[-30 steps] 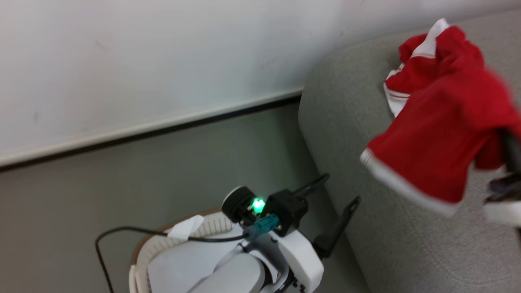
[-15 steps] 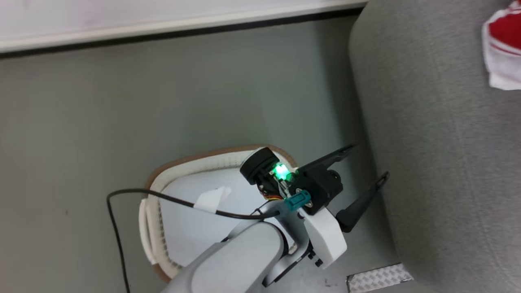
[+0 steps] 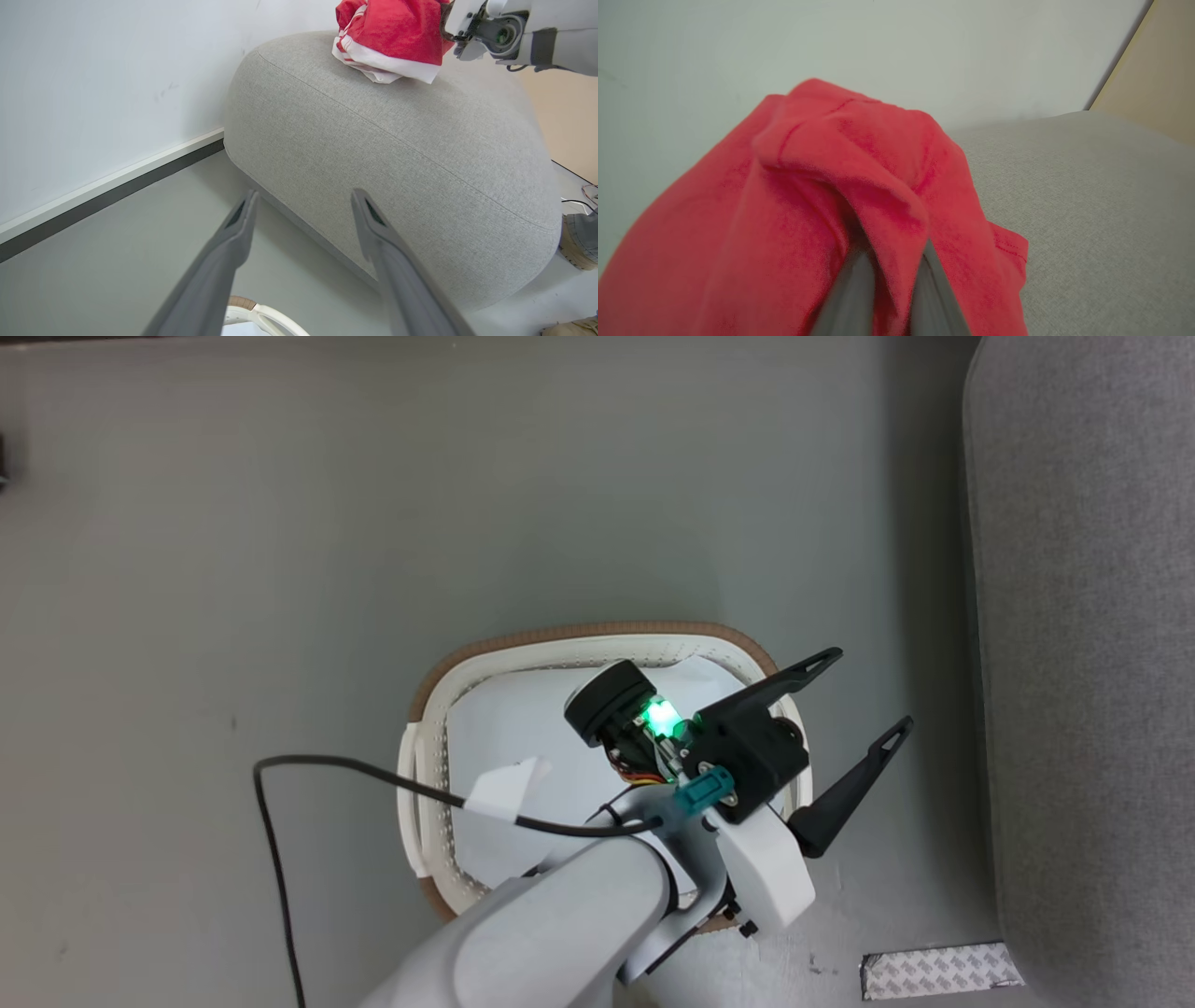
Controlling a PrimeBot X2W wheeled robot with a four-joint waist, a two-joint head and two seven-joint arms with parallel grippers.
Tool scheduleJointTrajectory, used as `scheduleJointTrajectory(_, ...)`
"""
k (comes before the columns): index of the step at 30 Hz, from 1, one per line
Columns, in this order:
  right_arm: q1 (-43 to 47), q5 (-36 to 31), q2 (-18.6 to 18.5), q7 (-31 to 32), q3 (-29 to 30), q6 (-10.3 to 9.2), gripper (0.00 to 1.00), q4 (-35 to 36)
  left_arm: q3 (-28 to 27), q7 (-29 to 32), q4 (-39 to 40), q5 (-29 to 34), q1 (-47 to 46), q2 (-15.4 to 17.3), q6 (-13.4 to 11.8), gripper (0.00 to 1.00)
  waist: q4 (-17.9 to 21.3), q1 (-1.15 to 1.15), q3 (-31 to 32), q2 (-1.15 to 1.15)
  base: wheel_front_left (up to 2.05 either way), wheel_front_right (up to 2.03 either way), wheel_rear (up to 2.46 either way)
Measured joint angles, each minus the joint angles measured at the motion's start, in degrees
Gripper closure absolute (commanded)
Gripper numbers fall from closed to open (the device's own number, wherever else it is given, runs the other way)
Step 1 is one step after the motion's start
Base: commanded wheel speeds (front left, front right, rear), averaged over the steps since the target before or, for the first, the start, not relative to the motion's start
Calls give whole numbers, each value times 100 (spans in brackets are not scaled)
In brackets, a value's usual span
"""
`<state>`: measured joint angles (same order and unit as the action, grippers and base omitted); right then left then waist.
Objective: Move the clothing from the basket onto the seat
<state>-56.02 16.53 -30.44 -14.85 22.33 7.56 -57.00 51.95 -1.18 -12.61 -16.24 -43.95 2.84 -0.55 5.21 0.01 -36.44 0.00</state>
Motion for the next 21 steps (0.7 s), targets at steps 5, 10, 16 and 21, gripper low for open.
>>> scheduleJointTrajectory(5,153,-169,-31,-30,33,0,0,419,-36,-115,-125,-169,26,-1,-63,0,-2,-1,197,0,0,0,0)
scheduleJointTrajectory(10,844,-219,55,-30,-257,0,0,827,-146,-353,-315,-336,285,25,-135,0,44,-2,605,0,0,0,0)
scheduleJointTrajectory(16,1897,-82,200,-31,-641,0,0,1879,-353,-651,-465,-603,688,109,-318,0,57,-2,1226,0,0,0,0)
scheduleJointTrajectory(21,3002,71,497,-32,-1042,0,0,2788,-526,-843,-600,-803,1094,209,-477,0,21,-3,1808,0,0,0,0)
